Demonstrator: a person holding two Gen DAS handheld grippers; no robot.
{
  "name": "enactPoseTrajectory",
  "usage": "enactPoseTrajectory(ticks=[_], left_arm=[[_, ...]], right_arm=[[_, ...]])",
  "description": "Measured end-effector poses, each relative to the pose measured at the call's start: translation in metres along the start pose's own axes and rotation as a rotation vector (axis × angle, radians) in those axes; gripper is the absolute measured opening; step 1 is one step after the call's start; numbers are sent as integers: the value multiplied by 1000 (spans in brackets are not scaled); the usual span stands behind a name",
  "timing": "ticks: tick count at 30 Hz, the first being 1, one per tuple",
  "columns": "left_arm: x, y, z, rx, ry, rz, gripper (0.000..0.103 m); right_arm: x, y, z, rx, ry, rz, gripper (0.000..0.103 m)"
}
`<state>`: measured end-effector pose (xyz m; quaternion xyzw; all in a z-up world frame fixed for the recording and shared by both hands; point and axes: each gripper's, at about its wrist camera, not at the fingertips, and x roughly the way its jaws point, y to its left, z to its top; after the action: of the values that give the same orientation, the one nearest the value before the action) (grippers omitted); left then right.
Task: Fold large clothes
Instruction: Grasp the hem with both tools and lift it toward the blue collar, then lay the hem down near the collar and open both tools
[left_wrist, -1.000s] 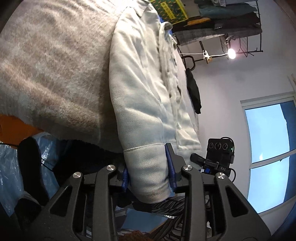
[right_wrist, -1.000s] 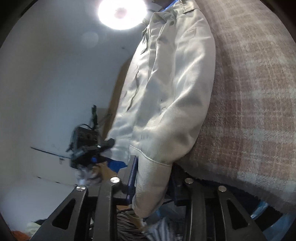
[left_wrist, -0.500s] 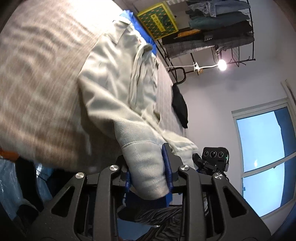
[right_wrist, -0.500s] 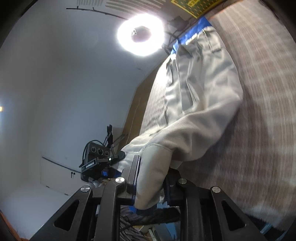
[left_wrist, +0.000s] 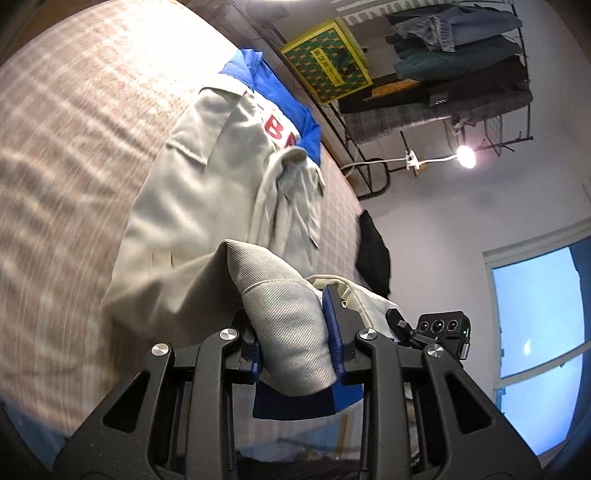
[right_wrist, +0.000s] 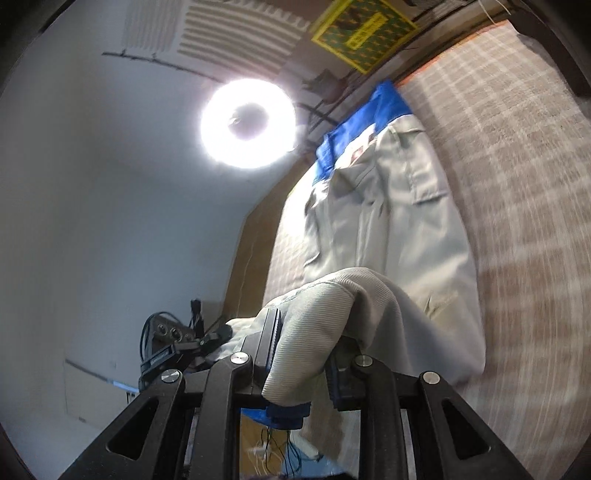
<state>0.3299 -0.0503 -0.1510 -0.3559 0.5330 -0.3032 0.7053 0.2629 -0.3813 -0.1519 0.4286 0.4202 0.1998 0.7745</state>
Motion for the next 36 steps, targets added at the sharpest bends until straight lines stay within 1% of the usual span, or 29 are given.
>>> enactPoseTrajectory(ticks=[5, 10, 12, 15, 17, 18, 19, 20, 22, 23, 24, 25, 27, 28, 30, 31, 32, 33, 34, 36], left_arm=[[32, 22, 28, -56, -7, 18, 27], [63, 50, 52, -109, -10, 40, 27], [70, 60, 57, -131, -16, 31, 27], [73, 63, 63, -118, -23, 9, 27], [72, 63, 67, -121, -20, -13, 30], [70, 62, 69, -128, -20, -21, 34], [69, 62, 71, -136, -21, -33, 36], [67, 62, 73, -146, -23, -49, 38], [62, 64, 76, -164, -27, -74, 45], [59, 65, 77, -178, -36, -91, 47], [57, 67, 78, -188, -43, -102, 50], [53, 69, 79, -197, -55, -111, 53], [40, 69, 82, -194, -99, -129, 57], [33, 69, 84, -188, -118, -135, 57], [15, 66, 88, -153, -153, -133, 57], [8, 63, 89, -120, -174, -105, 57], [0, 60, 88, -74, -195, -60, 57], [-4, 56, 85, -15, -207, -11, 57], [-5, 53, 81, 34, -201, 28, 57], [0, 44, 72, 133, -172, 93, 55]], right_arm=[[31, -26, 34, 54, -1, -40, 21], [55, -55, 53, 111, 10, -76, 21], [60, -64, 58, 128, 15, -77, 21], [65, -71, 66, 138, 24, -59, 22], [65, -74, 71, 149, 33, -49, 25], [65, -75, 73, 153, 38, -41, 28], [64, -76, 75, 153, 42, -39, 30], [63, -77, 77, 154, 48, -38, 34], [59, -77, 81, 159, 36, -19, 50], [54, -78, 83, 163, 13, -2, 69], [46, -78, 85, 169, -17, 13, 83], [39, -79, 87, 175, -44, 24, 84], [26, -78, 91, 182, -73, 42, 80], [20, -76, 92, 169, -87, 34, 79], [12, -69, 89, 111, -83, -5, 72], [10, -63, 85, 64, -68, -47, 69], [9, -59, 80, 23, -54, -90, 63], [8, -54, 72, -34, -34, -141, 61], [9, -50, 64, -92, -20, -200, 55], [11, -43, 51, -178, -4, -265, 43]])
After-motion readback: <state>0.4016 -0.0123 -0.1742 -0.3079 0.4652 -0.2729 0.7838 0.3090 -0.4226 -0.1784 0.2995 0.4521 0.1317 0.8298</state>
